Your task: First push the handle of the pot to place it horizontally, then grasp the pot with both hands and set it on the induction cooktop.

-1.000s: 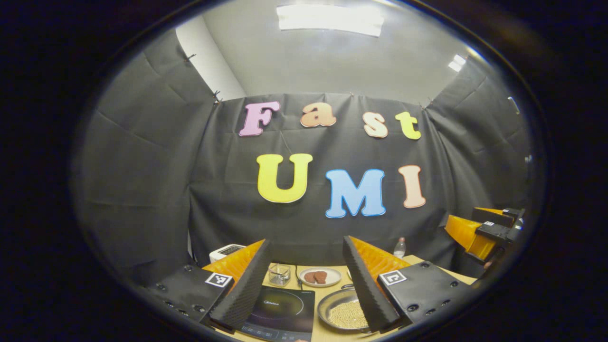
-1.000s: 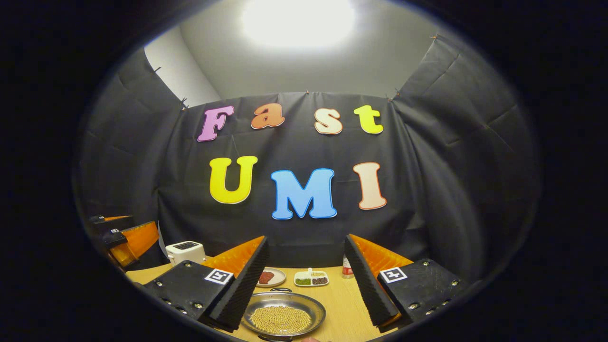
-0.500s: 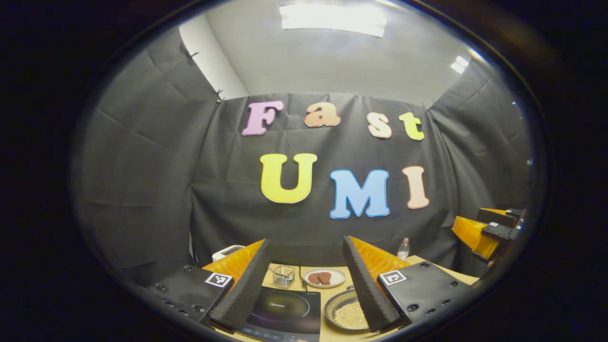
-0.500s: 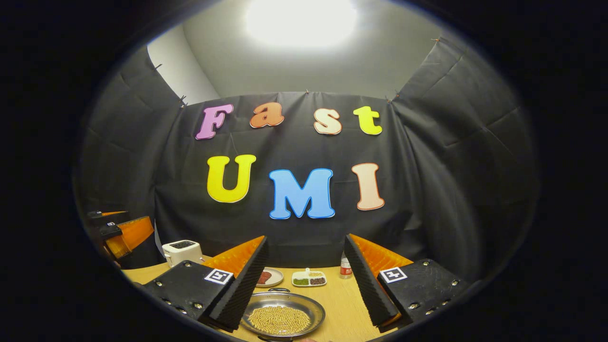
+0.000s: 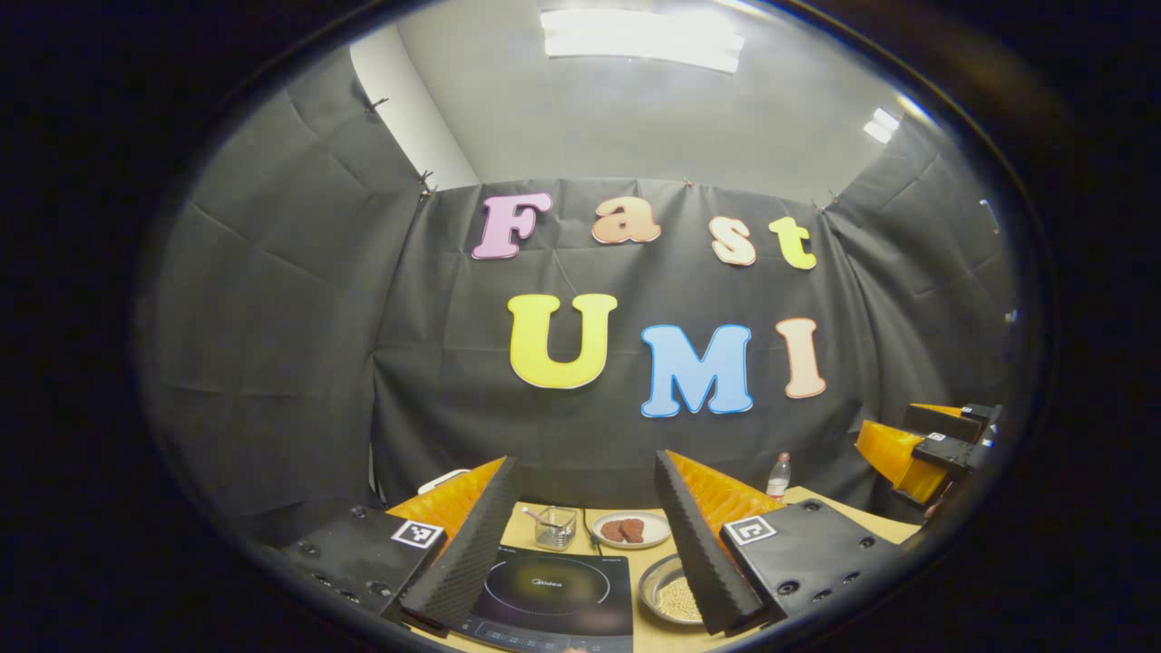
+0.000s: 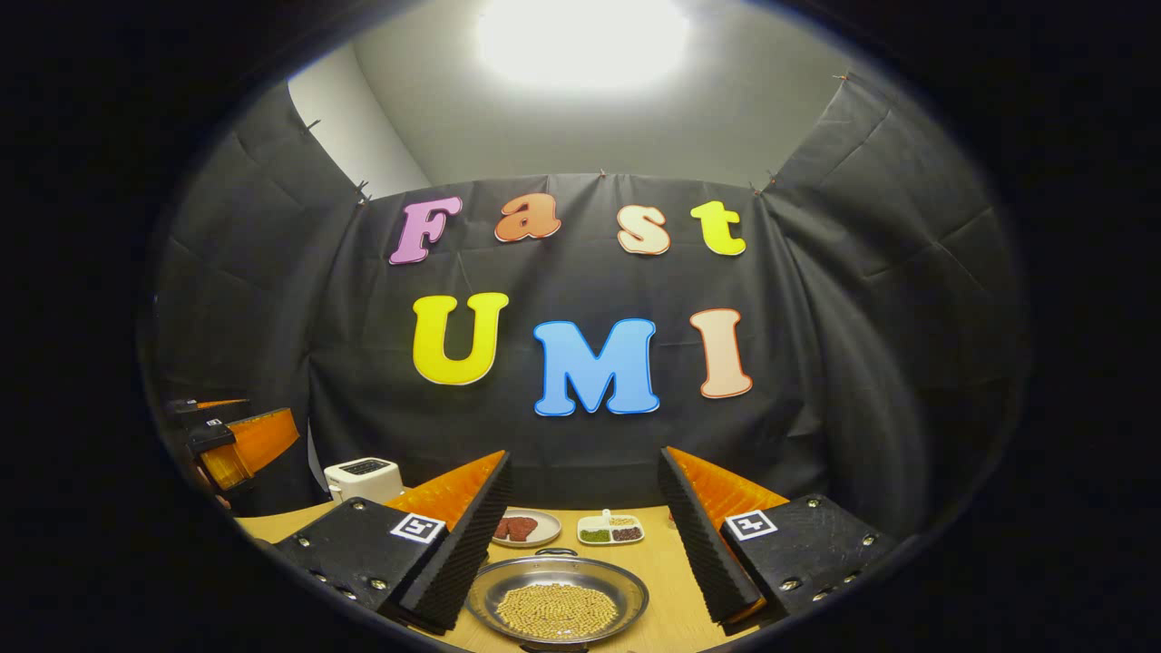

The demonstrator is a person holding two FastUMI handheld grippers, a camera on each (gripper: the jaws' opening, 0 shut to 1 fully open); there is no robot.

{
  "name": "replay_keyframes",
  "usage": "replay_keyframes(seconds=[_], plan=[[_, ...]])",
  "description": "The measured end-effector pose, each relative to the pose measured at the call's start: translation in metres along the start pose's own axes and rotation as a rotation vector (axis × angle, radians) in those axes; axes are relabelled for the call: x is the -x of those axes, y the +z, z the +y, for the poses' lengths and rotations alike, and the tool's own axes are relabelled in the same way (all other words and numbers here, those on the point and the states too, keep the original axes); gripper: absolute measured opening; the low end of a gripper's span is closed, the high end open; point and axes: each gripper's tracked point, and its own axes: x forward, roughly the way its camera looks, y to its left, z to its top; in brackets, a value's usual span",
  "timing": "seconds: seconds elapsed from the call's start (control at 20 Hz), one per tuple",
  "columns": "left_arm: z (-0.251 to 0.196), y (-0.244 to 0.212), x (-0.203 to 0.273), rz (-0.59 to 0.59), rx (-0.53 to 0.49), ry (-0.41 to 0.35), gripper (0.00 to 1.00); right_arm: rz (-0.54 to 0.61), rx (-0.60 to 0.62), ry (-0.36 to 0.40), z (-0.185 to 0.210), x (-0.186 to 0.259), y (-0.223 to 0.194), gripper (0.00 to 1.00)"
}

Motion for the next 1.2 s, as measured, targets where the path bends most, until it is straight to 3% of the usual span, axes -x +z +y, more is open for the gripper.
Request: replay_keyframes(seconds=[0.1, 0.15, 0.2, 0.3, 0.4, 0.45, 0.55, 0.6, 0.75, 1.2], plan=[[0.008, 0.0, 0.001, -0.004, -0.01, 0.002, 0.99, 0.028, -0.001, 0.002, 0.007, -0.002, -0.007, 0.89], [0.013, -0.001, 0.002, -0.005, -0.01, 0.004, 0.99, 0.043, -0.003, 0.01, 0.013, -0.003, -0.011, 0.77], [0.02, -0.002, 0.003, -0.008, -0.009, 0.008, 0.99, 0.059, 0.005, -0.01, 0.014, -0.007, -0.016, 0.76], [0.03, -0.004, 0.004, -0.008, -0.003, 0.012, 0.99, 0.081, 0.004, -0.003, 0.024, -0.008, -0.022, 0.51], [0.04, -0.005, 0.006, -0.014, -0.003, 0.018, 0.96, 0.101, 0.004, 0.01, 0.032, -0.011, -0.025, 0.53], [0.047, -0.006, 0.008, -0.012, -0.007, 0.027, 0.94, 0.122, -0.002, 0.017, 0.039, -0.013, -0.035, 0.34], [0.057, -0.008, 0.01, -0.007, -0.009, 0.046, 0.94, 0.148, -0.019, 0.045, 0.049, -0.015, -0.041, 0.26], [0.06, -0.008, 0.011, -0.007, -0.008, 0.055, 0.94, 0.185, -0.028, 0.095, 0.063, -0.016, -0.052, 0.01], [0.065, -0.01, 0.012, -0.005, -0.02, 0.077, 0.96, 0.325, -0.015, 0.221, 0.087, -0.006, -0.095, 0.01], [0.066, -0.032, 0.019, 0.051, -0.038, 0.163, 0.99, 0.666, -0.044, 0.421, 0.115, 0.009, -0.207, 0.01]])
